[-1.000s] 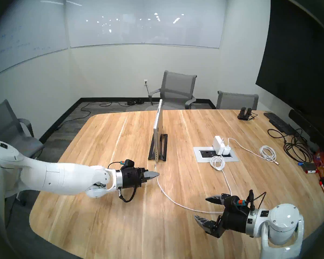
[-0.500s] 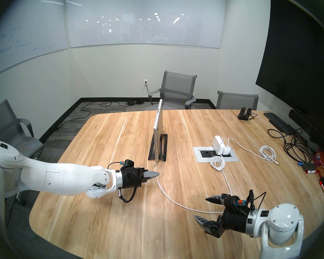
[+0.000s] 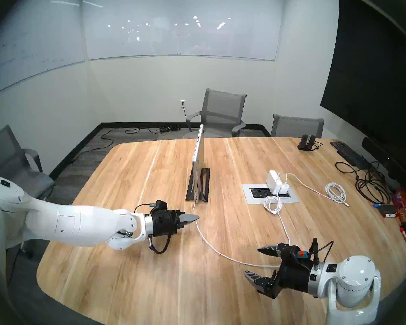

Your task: Plug the charging cable into the port of a MacBook

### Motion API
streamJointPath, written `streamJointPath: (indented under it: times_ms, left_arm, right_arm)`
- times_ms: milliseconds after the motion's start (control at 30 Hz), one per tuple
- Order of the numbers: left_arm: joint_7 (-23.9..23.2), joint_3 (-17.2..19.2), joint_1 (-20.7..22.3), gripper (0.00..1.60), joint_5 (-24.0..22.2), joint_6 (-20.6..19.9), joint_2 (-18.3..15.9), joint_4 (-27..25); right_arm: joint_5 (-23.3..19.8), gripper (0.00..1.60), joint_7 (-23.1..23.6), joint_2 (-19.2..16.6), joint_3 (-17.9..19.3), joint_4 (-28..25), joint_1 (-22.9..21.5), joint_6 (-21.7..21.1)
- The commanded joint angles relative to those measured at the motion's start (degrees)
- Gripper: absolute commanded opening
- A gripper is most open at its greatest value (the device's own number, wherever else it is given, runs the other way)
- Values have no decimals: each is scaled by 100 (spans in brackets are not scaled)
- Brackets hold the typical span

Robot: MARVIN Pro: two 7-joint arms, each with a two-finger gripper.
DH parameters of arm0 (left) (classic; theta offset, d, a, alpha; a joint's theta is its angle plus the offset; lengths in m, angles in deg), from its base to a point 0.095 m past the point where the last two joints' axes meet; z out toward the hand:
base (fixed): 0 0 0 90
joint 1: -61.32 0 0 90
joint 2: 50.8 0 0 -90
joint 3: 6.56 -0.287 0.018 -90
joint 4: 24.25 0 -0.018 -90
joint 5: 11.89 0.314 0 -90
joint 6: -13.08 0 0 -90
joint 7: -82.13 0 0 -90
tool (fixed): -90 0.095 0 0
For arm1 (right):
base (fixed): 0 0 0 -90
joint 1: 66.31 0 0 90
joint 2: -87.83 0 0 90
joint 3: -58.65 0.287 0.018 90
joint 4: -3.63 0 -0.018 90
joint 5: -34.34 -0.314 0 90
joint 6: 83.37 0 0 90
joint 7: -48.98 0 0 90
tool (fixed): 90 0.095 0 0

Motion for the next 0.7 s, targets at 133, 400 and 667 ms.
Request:
streamJointPath:
  times_ms: [133, 400, 667]
  left_arm:
    - [490, -541, -491, 0, -37, 47, -170, 472]
    - [461, -578, -475, 0, -84, 72, -159, 470]
    - [421, -610, -456, 0, -106, 95, -155, 462]
  right_arm:
    - [-10, 160, 9, 3, 5, -80, -10, 2]
    - [41, 160, -34, 44, -149, 52, -87, 15]
    - [150, 160, -186, 106, -470, 269, -352, 22]
